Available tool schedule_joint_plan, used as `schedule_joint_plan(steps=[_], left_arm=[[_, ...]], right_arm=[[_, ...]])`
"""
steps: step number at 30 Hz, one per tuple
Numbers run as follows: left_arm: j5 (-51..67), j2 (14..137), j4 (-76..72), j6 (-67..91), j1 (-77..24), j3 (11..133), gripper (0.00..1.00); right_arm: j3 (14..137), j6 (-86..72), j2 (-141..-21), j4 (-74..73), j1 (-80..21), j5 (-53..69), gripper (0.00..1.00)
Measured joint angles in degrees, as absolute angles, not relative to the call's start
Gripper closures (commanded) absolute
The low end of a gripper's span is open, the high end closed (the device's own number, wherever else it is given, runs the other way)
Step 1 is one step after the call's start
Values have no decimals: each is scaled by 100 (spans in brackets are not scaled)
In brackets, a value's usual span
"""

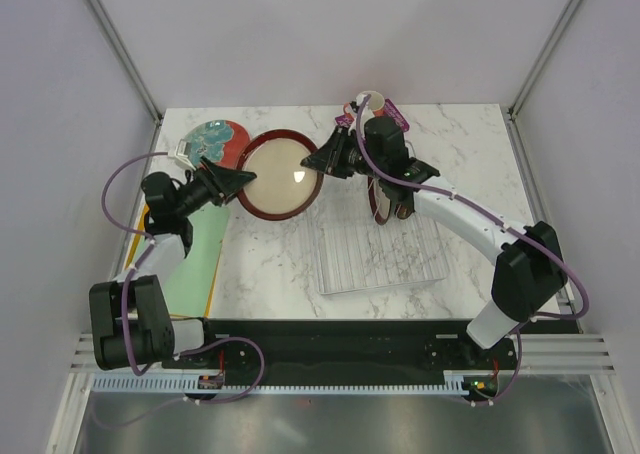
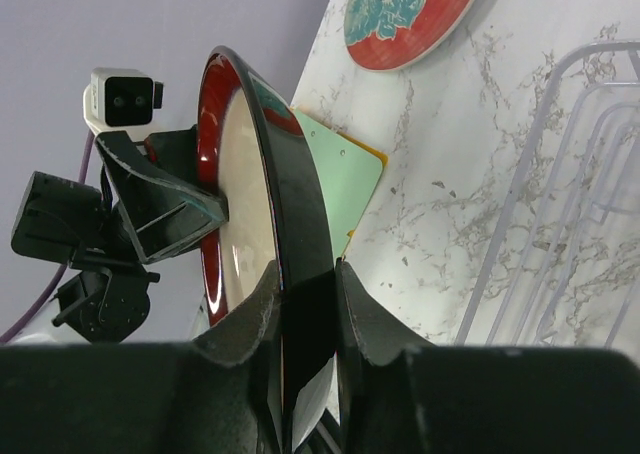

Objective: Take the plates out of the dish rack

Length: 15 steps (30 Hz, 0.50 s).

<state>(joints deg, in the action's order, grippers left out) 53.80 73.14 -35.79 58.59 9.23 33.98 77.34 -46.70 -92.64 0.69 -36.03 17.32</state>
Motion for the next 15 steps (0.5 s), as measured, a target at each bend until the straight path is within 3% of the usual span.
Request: schedule_joint_plan(steps=[2, 6, 11, 12, 14, 15], left_arm=[[5400, 7432, -3691, 5870, 893, 3498, 56], [5404, 7588, -3837, 5898, 882, 3621, 98], [5345, 7826, -3846, 5957, 893, 3704, 98], [5354, 7894, -3876, 5957, 893, 3719, 98], [5358, 8020, -3959, 5957, 893, 3745, 98], [5360, 8077, -3981, 5957, 893, 3756, 98]], right_arm=[[7682, -4746, -9290, 119, -3566, 1756, 100], [7644, -4847, -9408, 231, -3481, 1813, 100], [7640, -4851, -9590, 436, -3430, 1951, 100], [7640, -4869, -9627, 462, -3422, 1968, 96], [7640, -4901, -9730, 565, -3393, 2025, 73], [7640, -4928, -9776, 609, -3382, 2051, 70]])
